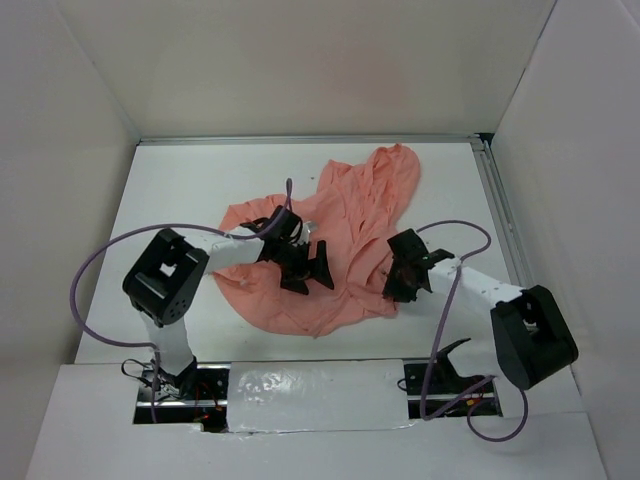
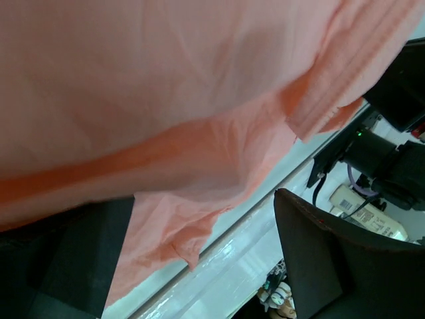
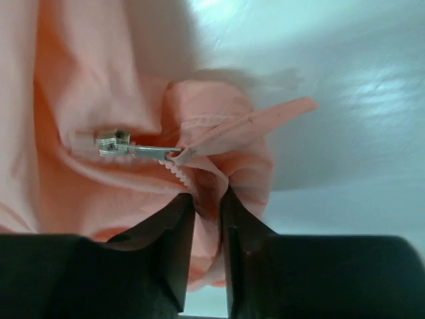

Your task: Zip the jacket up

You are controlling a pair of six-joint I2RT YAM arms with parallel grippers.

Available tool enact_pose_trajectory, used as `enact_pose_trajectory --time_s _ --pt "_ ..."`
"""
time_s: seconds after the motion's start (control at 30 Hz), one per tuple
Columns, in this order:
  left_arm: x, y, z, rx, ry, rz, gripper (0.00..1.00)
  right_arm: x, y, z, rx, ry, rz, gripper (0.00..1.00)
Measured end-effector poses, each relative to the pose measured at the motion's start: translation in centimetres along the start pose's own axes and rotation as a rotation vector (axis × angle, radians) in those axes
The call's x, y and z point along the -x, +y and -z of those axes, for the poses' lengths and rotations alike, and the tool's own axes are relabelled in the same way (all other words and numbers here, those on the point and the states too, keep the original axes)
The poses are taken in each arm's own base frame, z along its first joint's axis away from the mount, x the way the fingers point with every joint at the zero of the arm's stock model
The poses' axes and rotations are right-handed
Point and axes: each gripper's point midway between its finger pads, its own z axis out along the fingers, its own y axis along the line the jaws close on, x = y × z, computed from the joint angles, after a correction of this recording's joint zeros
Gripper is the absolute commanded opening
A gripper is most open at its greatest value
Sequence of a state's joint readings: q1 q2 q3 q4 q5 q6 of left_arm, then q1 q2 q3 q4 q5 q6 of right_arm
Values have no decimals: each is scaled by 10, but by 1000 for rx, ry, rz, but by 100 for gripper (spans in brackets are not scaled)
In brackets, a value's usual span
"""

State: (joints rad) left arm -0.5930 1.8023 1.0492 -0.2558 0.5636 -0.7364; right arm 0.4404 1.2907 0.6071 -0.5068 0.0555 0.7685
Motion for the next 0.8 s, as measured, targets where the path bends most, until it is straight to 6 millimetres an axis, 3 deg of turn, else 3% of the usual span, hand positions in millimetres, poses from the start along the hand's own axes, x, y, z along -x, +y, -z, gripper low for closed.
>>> enact_pose_trajectory --time_s 0.1,0.23,0.3,0.4,0.5,0.67,0.8 --pt "9 -2 -7 -11 10 8 99 22 -5 -9 -30 -10 -57 26" --pt "39 -13 -18 -34 -27 -15 99 70 0 -18 -15 -65 -97 28" --pt "55 -19 -23 -53 -55 -32 99 94 4 -19 0 -104 -89 37" --pt "78 -21 -22 -78 -89 -36 99 109 12 -10 28 -146 -48 58" --pt "92 -19 -14 -88 -124 -35 99 112 21 14 62 -200 33 75" --pt "90 -12 14 -57 -181 -26 99 127 23 68 90 -370 153 86" --pt "77 -25 51 -62 -248 -77 99 137 7 68 -2 -402 238 91"
